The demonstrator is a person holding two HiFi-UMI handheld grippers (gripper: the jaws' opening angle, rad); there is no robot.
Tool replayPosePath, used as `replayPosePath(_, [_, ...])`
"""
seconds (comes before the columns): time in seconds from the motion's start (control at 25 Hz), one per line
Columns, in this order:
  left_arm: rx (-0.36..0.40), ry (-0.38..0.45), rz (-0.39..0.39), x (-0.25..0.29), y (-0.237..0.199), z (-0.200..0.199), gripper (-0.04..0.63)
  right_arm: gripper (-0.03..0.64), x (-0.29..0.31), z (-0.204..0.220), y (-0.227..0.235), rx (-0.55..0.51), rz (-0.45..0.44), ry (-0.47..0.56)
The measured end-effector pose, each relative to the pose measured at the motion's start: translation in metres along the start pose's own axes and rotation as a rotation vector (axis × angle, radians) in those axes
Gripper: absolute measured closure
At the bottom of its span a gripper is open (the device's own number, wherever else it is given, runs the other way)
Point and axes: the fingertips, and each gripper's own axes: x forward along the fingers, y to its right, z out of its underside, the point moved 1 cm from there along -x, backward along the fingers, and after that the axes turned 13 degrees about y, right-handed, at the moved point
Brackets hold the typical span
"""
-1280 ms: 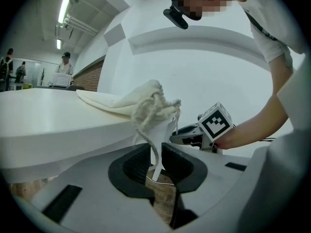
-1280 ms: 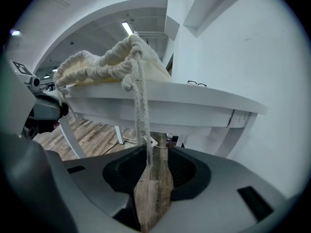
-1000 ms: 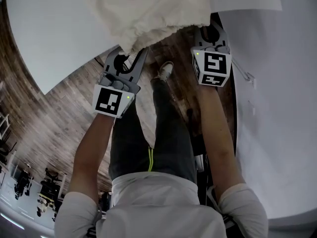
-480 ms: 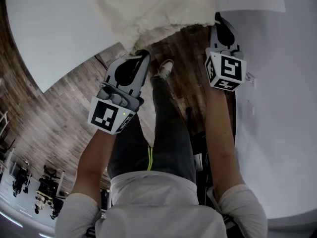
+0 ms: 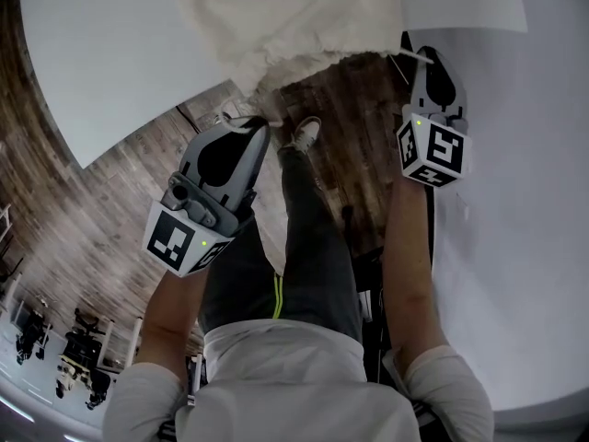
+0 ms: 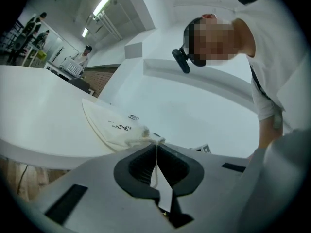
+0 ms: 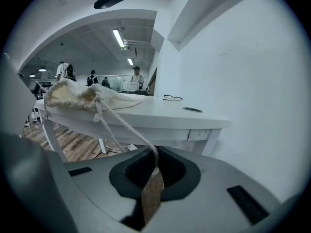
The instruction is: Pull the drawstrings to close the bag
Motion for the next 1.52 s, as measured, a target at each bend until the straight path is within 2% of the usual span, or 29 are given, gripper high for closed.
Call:
replayPosePath(0.12, [-0.057,0.076,0.019,0.001,0.004,-0.03,0.572,0.572,-0.007,-0.007,0.009,-0.024,0.016,0.001])
replayPosePath(0.2, [-0.118,0.12,0.061,0.003,0.012,-0.047,0.574,0.572,-0.01,-0.012,0.012,-0.046,0.018,0.001])
replayPosePath(0.32, [-0.264,0.183,0.163,0.007,0.028,-0.067,0.574,0.572,-0.012,-0.021,0.016,-0.061,0.022,0.007])
replayPosePath(0.44, [-0.349,0.208,0.285,0.01,0.043,-0.077,0.574,0.572,-0.014,-0.027,0.02,-0.074,0.027,0.005])
replayPosePath(0.52, [-0.364,0.204,0.337,0.009,0.049,-0.082,0.574,0.572,-0.017,-0.032,0.022,-0.081,0.036,0.001])
replayPosePath(0.6, [-0.342,0.203,0.348,0.008,0.051,-0.09,0.574,0.572,-0.021,-0.042,0.025,-0.091,0.045,0.002])
replayPosePath(0.84, [-0.304,0.243,0.272,0.001,0.04,-0.134,0.574,0.572,-0.034,-0.091,0.036,-0.119,0.075,0.023])
replayPosePath(0.92, [-0.245,0.237,0.236,0.002,0.036,-0.151,0.574,0.572,-0.034,-0.113,0.04,-0.13,0.085,0.04])
replayPosePath(1.0, [-0.124,0.185,0.166,0.004,0.029,-0.162,0.574,0.572,-0.035,-0.141,0.044,-0.146,0.096,0.062])
replayPosePath(1.24, [0.365,-0.103,-0.193,-0.013,-0.011,-0.17,0.575,0.572,-0.05,-0.228,0.033,-0.182,0.119,0.166])
replayPosePath(1.36, [0.587,-0.178,-0.294,-0.027,-0.031,-0.182,0.575,0.572,-0.055,-0.264,0.026,-0.189,0.126,0.213])
replayPosePath(1.44, [0.68,-0.199,-0.342,-0.034,-0.04,-0.188,0.575,0.572,-0.059,-0.282,0.023,-0.199,0.125,0.236])
replayPosePath(1.52, [0.718,-0.194,-0.388,-0.041,-0.044,-0.192,0.575,0.572,-0.067,-0.293,0.025,-0.207,0.124,0.256])
